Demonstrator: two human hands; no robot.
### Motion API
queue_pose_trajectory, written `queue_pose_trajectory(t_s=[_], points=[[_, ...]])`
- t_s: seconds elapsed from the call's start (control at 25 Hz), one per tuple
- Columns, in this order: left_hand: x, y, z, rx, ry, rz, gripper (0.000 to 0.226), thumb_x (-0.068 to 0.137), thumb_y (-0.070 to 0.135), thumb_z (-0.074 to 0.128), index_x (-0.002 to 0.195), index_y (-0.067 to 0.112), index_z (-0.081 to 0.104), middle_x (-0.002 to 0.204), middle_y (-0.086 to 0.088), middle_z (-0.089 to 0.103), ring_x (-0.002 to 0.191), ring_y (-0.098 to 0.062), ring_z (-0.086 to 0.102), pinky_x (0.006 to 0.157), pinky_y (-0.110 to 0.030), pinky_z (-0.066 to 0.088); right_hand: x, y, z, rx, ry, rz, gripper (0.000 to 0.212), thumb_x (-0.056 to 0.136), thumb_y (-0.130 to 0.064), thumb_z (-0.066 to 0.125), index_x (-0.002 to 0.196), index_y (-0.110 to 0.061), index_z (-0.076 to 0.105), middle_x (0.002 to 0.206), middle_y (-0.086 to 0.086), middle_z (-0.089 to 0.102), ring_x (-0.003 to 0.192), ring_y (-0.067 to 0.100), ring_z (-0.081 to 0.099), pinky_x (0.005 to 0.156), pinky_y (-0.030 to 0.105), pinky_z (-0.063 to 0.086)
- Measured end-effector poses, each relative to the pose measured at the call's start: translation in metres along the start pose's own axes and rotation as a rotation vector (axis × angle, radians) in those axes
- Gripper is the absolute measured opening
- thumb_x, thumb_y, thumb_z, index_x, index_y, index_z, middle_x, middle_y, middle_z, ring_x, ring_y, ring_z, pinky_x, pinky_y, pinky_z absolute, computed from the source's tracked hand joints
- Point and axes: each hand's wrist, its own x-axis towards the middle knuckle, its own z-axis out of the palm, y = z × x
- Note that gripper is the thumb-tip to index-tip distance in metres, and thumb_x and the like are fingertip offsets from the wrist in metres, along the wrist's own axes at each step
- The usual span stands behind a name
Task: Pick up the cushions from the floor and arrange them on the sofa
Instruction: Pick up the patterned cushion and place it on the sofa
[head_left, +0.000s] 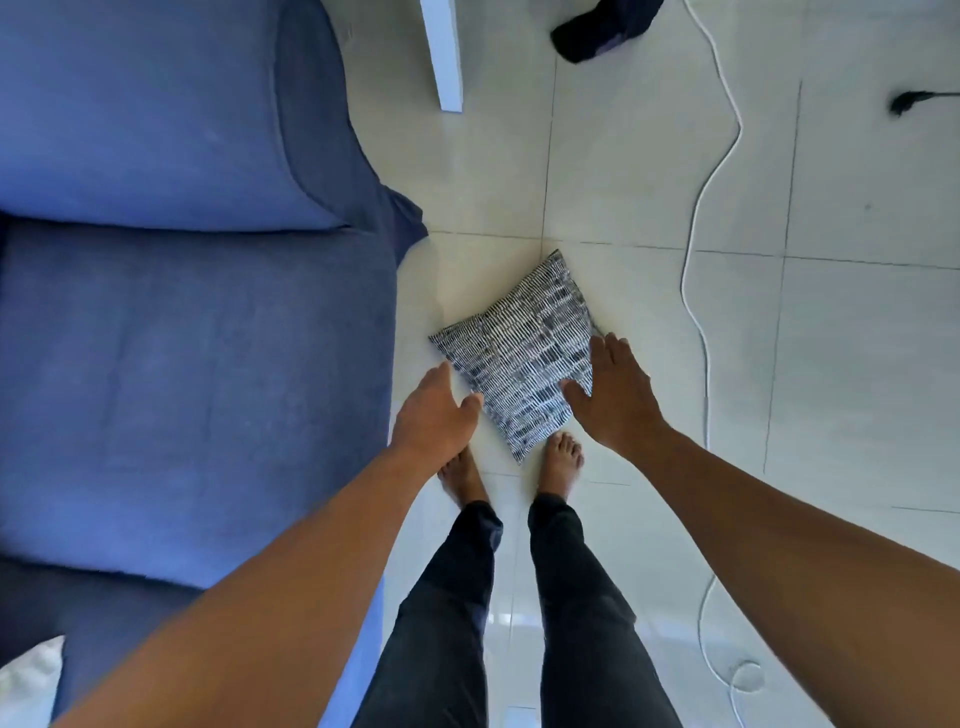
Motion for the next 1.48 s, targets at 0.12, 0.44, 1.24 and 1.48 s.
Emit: queue_pose_trajectory(t_s=[0.12,0.44,1.24,1.48], points=[[0.080,-0.011,0.040,-0.035,-0.026,-0.060,0.073,0.107,0.038,0.054,0.168,0.010,0.026,0.175,-0.011,0.030,0.161,-0.027,0.028,0.128,-0.034,0.022,0.078,0.032,0.038,-0.005,-0.020,-0.015,0.076,0.102,-0.040,0.056,0.159,0.002,0.028,0.166,0.028,0.028,0.158,0.041,0.020,0.124,0.057,0.027],[0.272,-0.078,0.159,-0.307,-0.088,-0.390,0.068,0.102,0.039,0.063,0.158,0.004,0.044,0.163,-0.018,0.048,0.148,-0.036,0.049,0.119,-0.045,0.045,0.284,0.105,0.133,0.048,-0.094,0.033,0.104,0.093,-0.066,0.058,0.162,0.002,0.023,0.168,0.026,0.030,0.157,0.038,0.027,0.128,0.046,0.024],[0.141,0.017,0.034,-1.083,0.030,-0.369,0.017,0.094,0.035,0.076,0.098,0.024,0.065,0.102,0.007,0.071,0.099,-0.016,0.067,0.096,-0.035,0.050,0.156,0.041,0.000,0.876,0.084,0.201,0.024,0.080,-0.051,0.085,0.078,-0.032,0.071,0.068,-0.023,0.072,0.064,-0.008,0.065,0.070,0.018,0.051],[0.011,0.037,-0.051,-1.185,0.144,-0.187,0.017,0.099,0.022,0.073,0.114,0.020,0.068,0.099,0.009,0.075,0.089,-0.009,0.071,0.072,-0.028,0.053,0.044,-0.028,-0.106,0.895,0.107,0.084,0.025,0.079,-0.053,0.085,0.092,-0.034,0.073,0.098,-0.020,0.074,0.095,0.000,0.068,0.095,0.027,0.049]])
